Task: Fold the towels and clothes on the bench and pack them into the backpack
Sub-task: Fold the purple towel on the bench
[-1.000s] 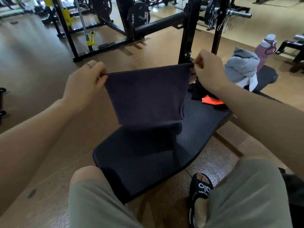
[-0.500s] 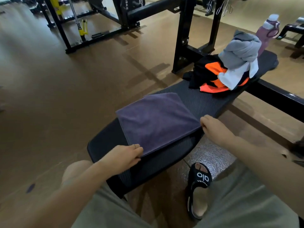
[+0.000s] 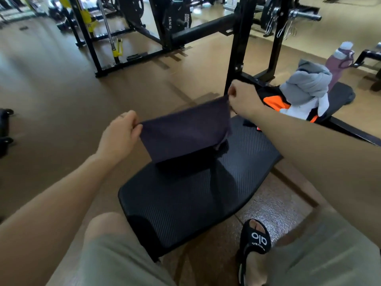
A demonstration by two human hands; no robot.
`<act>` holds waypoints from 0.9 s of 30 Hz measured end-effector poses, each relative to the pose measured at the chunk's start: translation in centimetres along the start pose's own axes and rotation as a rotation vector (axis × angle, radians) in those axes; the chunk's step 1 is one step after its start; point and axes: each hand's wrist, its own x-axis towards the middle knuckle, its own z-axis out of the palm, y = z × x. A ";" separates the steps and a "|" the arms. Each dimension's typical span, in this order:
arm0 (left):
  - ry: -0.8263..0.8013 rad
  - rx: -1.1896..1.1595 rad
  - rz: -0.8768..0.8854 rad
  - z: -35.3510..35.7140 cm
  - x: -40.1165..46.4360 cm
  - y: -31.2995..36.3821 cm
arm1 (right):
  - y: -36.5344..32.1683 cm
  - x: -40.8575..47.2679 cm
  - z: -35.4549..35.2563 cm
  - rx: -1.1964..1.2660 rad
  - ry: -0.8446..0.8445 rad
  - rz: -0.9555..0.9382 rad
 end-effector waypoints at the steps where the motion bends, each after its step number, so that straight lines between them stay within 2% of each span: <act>1: 0.057 0.007 -0.031 -1.2 1.1 -0.5 | -1.7 1.9 -0.1 0.031 0.038 -0.008; 5: 0.260 0.034 -0.089 -5.0 3.0 -1.5 | -6.3 6.1 -0.7 0.139 0.181 -0.087; 8: 0.267 0.039 -0.042 -5.1 1.7 -0.8 | -5.5 5.2 -1.1 0.154 0.190 -0.124; 10: 0.161 0.049 0.023 -3.7 -0.3 -0.4 | -3.1 2.9 -0.6 0.104 0.126 -0.119; 13: -0.131 0.030 0.167 -0.3 -4.7 0.4 | 2.3 -2.0 1.3 0.005 -0.012 -0.093; 16: -0.420 0.132 0.371 4.5 -9.1 1.6 | 7.3 -8.0 3.6 -0.140 -0.198 -0.093; 18: -0.594 0.190 0.404 7.3 -11.4 2.8 | 10.1 -11.7 4.9 -0.242 -0.330 -0.093; 20: -0.739 0.225 0.420 9.0 -13.3 4.6 | 12.7 -14.9 5.8 -0.342 -0.391 -0.127; 24: -0.862 0.283 0.449 10.4 -15.5 7.2 | 15.5 -18.7 5.8 -0.469 -0.354 -0.223; 27: -0.894 0.279 0.427 10.6 -16.4 8.2 | 15.8 -20.2 5.5 -0.511 -0.326 -0.213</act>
